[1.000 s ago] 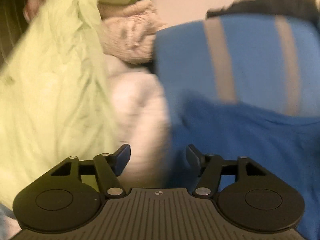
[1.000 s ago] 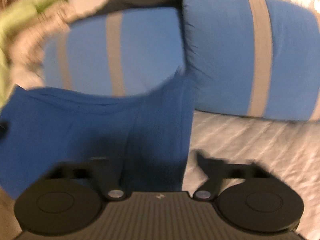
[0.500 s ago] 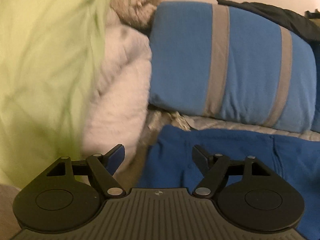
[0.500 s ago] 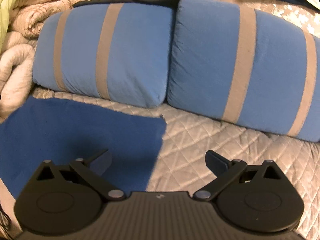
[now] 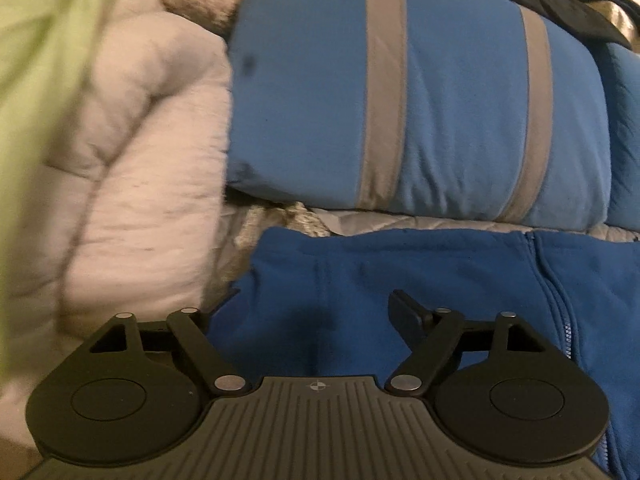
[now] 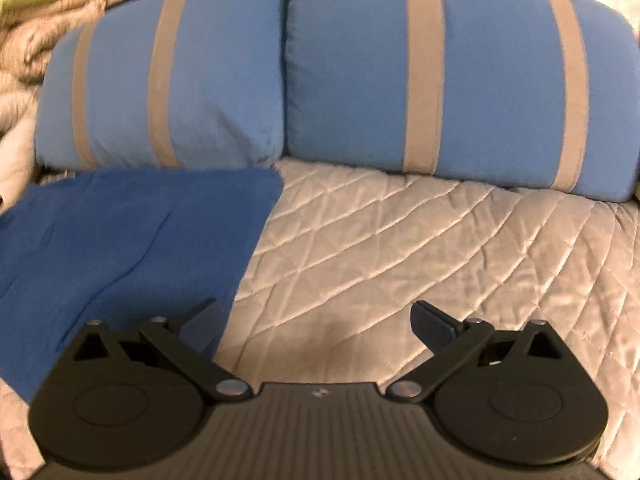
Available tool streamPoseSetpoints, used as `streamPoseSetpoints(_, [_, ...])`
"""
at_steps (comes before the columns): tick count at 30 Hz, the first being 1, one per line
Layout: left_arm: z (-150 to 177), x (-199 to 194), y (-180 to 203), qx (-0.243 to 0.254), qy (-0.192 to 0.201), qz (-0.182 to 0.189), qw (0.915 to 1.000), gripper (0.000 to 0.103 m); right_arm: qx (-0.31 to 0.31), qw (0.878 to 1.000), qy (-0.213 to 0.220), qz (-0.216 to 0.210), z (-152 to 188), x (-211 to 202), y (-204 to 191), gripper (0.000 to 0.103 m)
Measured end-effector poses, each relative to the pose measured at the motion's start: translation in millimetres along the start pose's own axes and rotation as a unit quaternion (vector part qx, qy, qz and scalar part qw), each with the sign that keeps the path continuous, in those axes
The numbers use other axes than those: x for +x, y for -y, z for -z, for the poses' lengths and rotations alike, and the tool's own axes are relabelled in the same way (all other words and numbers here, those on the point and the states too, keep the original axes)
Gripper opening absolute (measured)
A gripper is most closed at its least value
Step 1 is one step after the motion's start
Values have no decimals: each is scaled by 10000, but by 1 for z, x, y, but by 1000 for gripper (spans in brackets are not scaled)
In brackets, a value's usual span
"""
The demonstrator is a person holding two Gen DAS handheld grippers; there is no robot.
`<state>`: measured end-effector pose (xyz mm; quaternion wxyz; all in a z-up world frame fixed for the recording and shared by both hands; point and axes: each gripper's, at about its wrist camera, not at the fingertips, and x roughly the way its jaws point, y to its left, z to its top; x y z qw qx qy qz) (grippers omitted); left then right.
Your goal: Fold clothes
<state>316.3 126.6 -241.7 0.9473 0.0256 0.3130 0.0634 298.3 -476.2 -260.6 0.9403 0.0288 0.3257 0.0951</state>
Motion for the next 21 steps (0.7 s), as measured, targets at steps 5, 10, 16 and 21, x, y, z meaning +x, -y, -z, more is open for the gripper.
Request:
streamPoseSetpoints(5, [8, 38, -3, -97, -545, 410, 9976, 95, 425, 9989, 189, -35, 2, -1, 14, 103])
streamPoseSetpoints(10, [11, 55, 0, 59, -831, 471, 9954, 103, 656, 9977, 81, -131, 2, 4, 19, 103])
streamPoseSetpoints(16, [15, 72, 5, 232, -1104, 516, 9923, 103, 779, 9968, -9, -192, 4, 9, 20, 103])
streamPoseSetpoints(21, [18, 63, 15, 336, -903, 181, 9952, 103, 716, 9973, 43, -136, 4, 8, 21, 103])
